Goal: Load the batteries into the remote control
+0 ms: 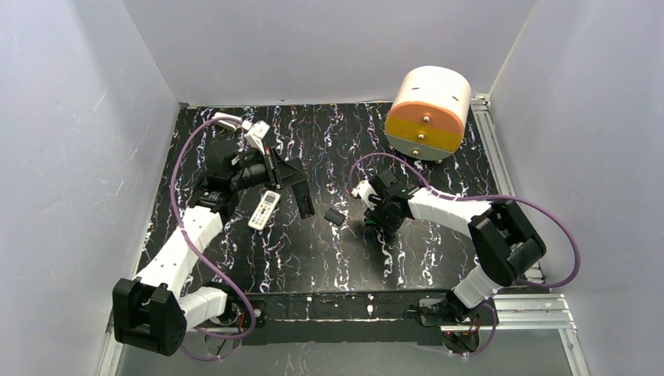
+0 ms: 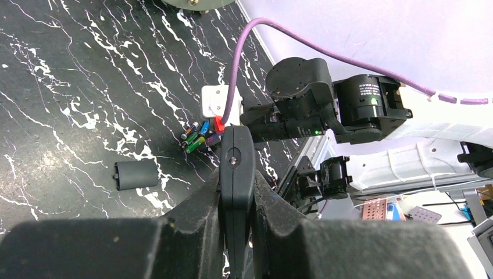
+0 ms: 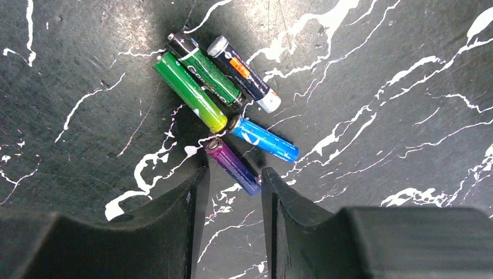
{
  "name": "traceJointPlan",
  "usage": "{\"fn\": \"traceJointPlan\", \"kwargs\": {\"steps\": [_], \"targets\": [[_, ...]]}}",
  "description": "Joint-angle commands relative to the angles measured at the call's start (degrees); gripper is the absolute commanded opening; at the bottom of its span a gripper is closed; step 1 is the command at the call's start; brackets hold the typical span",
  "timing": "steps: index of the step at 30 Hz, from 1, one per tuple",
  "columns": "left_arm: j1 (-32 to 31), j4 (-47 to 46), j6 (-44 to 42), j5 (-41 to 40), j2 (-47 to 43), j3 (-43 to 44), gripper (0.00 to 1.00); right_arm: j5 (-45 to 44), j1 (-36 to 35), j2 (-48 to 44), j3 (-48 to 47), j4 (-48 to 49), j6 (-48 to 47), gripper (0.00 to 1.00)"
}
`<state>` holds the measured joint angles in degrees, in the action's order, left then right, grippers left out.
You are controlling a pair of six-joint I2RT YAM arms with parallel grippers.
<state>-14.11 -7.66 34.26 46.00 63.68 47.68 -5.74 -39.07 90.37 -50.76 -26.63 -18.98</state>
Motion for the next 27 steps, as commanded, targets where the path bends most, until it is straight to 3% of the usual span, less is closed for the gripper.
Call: {"fn": "traceJointPlan", "kwargs": {"steps": [1,14,21,27], "targets": [[-0.28,-0.95,0.19,1.98,0.47,2.49,0.0,1.2,-0.06,1.52,1.19,1.25,-1.58,0.45],[-0.28,-0.95,-0.07,1.97,-0.34,1.49,0.0,7.05,-0.22,2.09,0.14,-1.82,-1.93,0.34],[-0.31,-0.95,-0.16,1.93,-0.56,1.49,0.0,6.43,-0.48,4.42,-0.92,-3.25,-2.38,0.17],[-0.31,-0.95,-0.25,1.32,-1.46,0.64,0.0,8.55,-0.87,1.79,-2.15,-3.86,-1.41,0.13]]}}
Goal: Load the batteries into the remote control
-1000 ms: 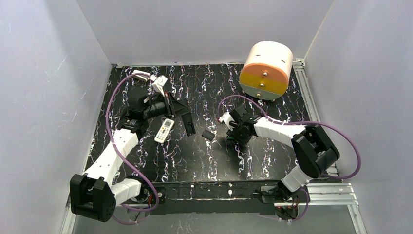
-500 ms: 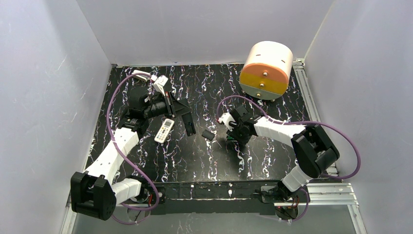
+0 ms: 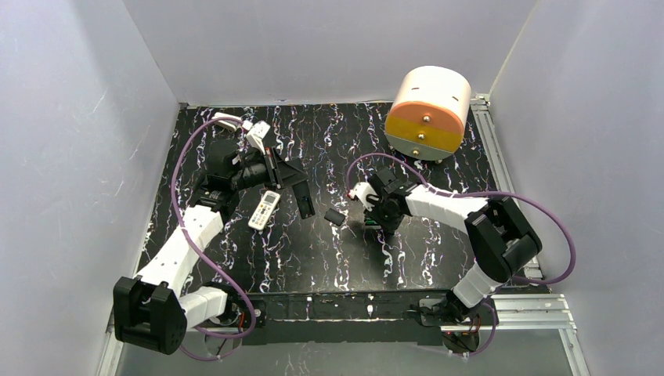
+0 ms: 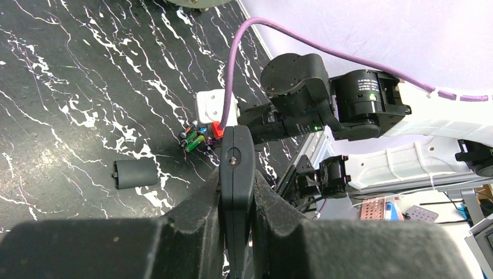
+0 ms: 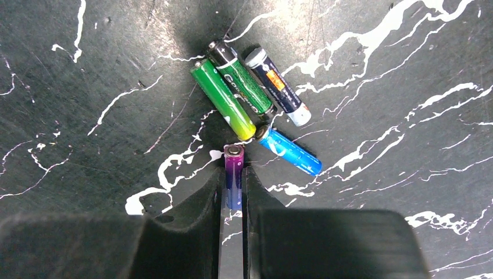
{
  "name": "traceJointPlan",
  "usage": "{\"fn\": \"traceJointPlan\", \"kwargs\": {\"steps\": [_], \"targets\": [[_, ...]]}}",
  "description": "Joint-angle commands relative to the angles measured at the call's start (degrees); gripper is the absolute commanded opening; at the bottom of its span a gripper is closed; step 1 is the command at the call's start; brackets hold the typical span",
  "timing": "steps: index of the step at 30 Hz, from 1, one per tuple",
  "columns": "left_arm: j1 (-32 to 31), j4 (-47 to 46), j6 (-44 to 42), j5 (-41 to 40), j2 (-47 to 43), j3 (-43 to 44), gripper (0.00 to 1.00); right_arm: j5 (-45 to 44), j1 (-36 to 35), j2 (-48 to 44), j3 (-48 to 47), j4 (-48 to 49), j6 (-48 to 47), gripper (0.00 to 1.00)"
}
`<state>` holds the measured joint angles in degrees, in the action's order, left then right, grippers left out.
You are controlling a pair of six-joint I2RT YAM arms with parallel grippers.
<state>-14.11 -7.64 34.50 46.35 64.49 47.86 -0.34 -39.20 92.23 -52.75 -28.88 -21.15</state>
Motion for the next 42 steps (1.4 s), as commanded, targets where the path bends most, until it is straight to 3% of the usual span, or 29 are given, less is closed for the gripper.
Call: {"fn": "traceJointPlan", "kwargs": {"steps": [1,5,11,21,31,42], "targets": [[-0.28,-0.91,-0.41,0.44,-2.45,0.19,0.0,4.12,-0.87,-1.18,-0.36,-1.4,1.15,0.13],[-0.36,-0.89,2.09,-4.17,-2.81,-1.87,0.0,8.2,-1.11,-6.29,-0.98,0.04,5.18,0.13],[-3.28,-2.34,14.24,-8.17,4.58,-4.27,0.0,14.44,-1.64,-15.12,-0.45,5.75,19.76,0.12],[-8.68,-19.21,24.61,-9.29,14.39,-9.33,0.0,15.25,-1.75,-19.06,-2.77,8.45,43.13,0.12],[-10.67,-35.1,30.92,-8.21,21.51,-15.36,0.0,17.44,-5.37,-17.15,-5.42,5.56,46.62,0.15],[-11.03,-39.92,32.11,-8.36,23.18,-18.28,0.0,15.04,-9.62,-12.0,-8.88,1.38,45.89,0.17]]}}
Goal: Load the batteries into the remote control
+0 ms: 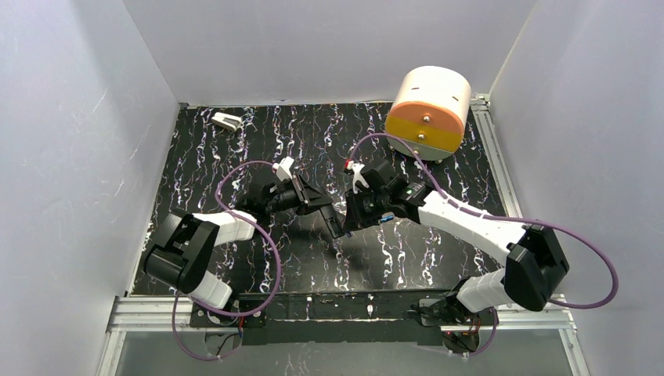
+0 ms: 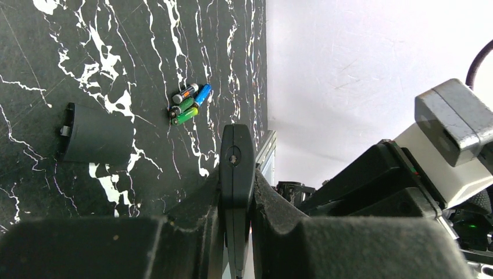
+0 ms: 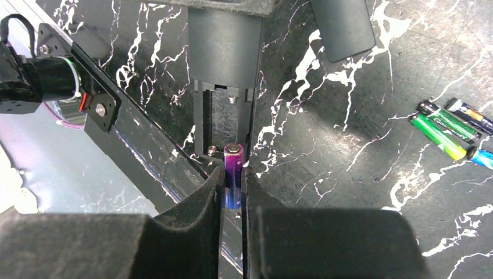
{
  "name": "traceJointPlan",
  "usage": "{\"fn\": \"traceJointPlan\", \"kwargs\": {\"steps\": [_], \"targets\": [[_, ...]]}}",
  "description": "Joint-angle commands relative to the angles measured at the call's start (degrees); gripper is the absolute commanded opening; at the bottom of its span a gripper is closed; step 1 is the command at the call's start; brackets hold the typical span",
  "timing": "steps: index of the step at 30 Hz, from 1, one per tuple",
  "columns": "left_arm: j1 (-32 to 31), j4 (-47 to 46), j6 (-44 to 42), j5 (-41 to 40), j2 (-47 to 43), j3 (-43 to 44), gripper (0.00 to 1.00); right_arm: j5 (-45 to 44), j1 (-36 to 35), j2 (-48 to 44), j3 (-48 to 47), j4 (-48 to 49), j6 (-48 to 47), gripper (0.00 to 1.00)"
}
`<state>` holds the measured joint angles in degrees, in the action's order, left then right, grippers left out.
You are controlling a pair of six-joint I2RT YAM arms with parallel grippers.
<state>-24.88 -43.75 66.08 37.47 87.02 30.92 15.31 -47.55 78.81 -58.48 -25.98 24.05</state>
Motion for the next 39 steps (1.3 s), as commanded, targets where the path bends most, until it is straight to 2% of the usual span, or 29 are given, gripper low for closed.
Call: {"fn": "traceJointPlan", "kwargs": {"steps": [1,22,39], "targets": [[-0.31,-4.36,0.73,0.54,0.89,-1.61,0.0,-0.87,-1.58,1.74,-3.28,-1.47,0.75,0.17],[-0.34,-7.96,1.29,1.07,1.79,-3.38,0.0,-4.87,-3.55,5.77,-5.56,-3.08,1.96,0.18],[-0.43,-9.91,2.23,1.46,2.02,-3.85,0.0,-5.85,-5.57,8.62,-7.86,-2.82,2.4,0.23]]}}
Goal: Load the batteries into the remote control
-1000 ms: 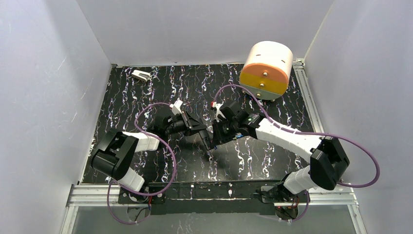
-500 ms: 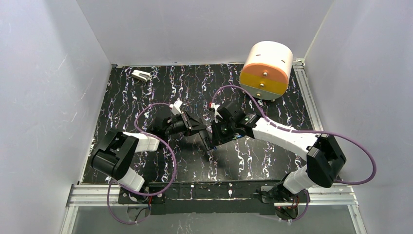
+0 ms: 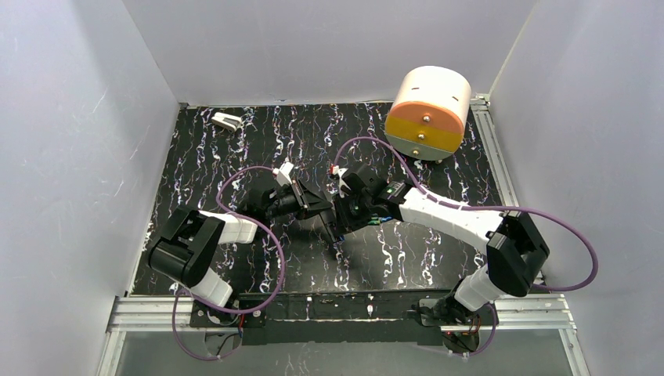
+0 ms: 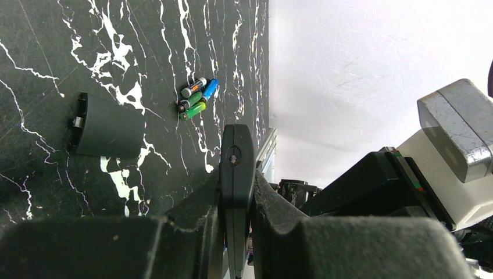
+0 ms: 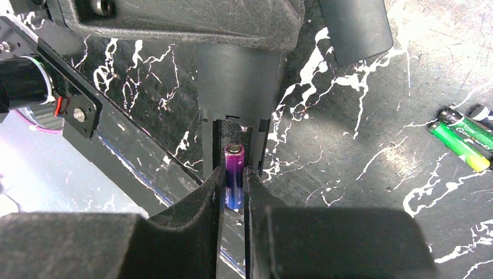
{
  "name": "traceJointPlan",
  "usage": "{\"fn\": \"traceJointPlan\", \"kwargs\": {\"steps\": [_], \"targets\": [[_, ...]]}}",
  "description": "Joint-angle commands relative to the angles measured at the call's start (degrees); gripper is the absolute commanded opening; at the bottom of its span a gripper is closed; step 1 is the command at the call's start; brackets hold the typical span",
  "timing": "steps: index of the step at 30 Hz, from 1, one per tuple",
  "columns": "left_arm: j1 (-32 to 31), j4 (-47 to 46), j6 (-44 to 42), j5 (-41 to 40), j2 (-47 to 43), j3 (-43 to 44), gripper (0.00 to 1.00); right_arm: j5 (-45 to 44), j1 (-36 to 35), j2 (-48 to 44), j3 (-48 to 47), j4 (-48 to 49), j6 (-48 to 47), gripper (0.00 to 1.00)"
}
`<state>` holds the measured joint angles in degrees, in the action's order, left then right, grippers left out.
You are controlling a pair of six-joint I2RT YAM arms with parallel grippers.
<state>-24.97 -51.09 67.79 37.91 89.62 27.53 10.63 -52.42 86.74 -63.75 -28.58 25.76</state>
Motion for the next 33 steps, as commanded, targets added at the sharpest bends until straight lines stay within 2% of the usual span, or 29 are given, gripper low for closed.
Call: {"fn": "traceJointPlan", "kwargs": {"steps": [1,12,26,33], "targets": [[-0.36,-2.61,0.56,1.02,-0.59,-0.46,0.0,-1.51,-0.76,0.71,-2.69,-0.47,0.58,0.25],[-0.34,-2.87,0.67,1.03,-0.9,-0.62,0.0,-2.4,-1.16,1.06,-3.09,-0.81,0.91,0.36],[-0.35,-2.87,1.05,0.98,-0.95,-0.41,0.0,-5.81,-1.29,1.48,-3.22,-0.97,2.37,0.24],[-0.37,-2.87,1.73,1.03,-0.83,-0.2,0.0,-7.76,-1.34,1.28,-3.65,-1.02,2.86,0.26]]}}
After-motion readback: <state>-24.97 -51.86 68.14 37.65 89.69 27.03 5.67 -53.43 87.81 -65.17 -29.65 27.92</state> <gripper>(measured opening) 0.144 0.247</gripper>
